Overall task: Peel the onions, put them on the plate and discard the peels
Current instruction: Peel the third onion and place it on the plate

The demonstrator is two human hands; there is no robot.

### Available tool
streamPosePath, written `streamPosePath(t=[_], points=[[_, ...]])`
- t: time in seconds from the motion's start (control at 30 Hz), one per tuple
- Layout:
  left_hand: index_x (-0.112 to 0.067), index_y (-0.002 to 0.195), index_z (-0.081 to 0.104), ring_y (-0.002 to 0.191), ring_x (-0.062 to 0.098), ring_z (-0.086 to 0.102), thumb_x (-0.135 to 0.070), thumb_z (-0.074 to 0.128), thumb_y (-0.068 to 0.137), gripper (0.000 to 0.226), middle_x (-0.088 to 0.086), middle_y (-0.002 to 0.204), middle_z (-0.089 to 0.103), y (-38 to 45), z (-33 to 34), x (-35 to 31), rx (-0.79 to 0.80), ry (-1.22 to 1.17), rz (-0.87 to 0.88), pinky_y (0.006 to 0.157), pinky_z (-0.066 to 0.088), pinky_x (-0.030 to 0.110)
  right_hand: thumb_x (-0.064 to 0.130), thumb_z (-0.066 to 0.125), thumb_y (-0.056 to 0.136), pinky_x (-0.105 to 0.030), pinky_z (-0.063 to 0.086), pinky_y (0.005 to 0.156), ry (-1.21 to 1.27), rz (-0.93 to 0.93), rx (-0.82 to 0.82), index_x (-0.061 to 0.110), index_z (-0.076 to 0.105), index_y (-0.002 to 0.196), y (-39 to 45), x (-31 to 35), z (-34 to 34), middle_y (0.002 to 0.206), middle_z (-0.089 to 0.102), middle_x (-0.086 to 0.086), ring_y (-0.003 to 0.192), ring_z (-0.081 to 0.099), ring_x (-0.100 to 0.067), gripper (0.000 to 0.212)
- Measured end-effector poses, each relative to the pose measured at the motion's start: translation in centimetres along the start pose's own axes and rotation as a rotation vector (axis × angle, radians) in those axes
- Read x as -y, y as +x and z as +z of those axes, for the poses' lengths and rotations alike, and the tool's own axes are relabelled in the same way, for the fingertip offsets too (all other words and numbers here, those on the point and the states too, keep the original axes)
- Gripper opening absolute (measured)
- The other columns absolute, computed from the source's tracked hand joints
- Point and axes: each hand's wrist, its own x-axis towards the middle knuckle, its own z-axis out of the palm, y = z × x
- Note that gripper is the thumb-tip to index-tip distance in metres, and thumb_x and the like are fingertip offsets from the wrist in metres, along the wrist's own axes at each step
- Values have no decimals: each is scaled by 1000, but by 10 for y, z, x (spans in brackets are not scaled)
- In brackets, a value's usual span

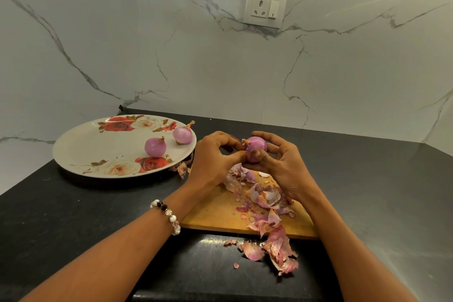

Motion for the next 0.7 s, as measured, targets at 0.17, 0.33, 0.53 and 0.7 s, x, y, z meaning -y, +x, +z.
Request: streamPosePath(t=[0.17, 0.33, 0.53, 0.7], points=[[-25, 82, 67, 89, 1, 56, -30, 81, 72, 17, -19, 94, 54, 0, -3, 0, 75, -17, -40, 70, 46, 10, 12, 70, 75, -40, 63, 77, 13, 2, 12, 10, 60, 122, -3, 2, 0, 121, 64, -19, 102, 71, -30, 48], [-30, 83, 65, 100, 4, 51, -33, 78, 75, 15, -13, 105, 51, 2, -4, 4, 168, -65, -109, 79, 41, 14, 14, 70, 74, -41, 63, 77, 55, 28, 18, 9, 60, 121, -3, 4, 1, 121, 65, -21, 102, 71, -33, 49], [-36, 81, 57, 116, 18, 45, -27, 75, 80, 20, -2, 118, 46, 2, 2, 1, 155, -87, -181, 99, 43, 36, 12, 69, 76, -39, 63, 76, 24, -5, 4, 10, 59, 122, -3, 4, 3, 120, 65, -20, 101, 72, -32, 48], [-32, 82, 59, 120, 17, 41, -31, 75, 79, 16, -3, 120, 44, 4, 2, 1, 159, -53, -229, 96, 37, 29, 1, 67, 82, -29, 61, 75, -96, -72, 23, 12, 56, 123, -2, 5, 1, 115, 65, -9, 99, 72, -21, 44]])
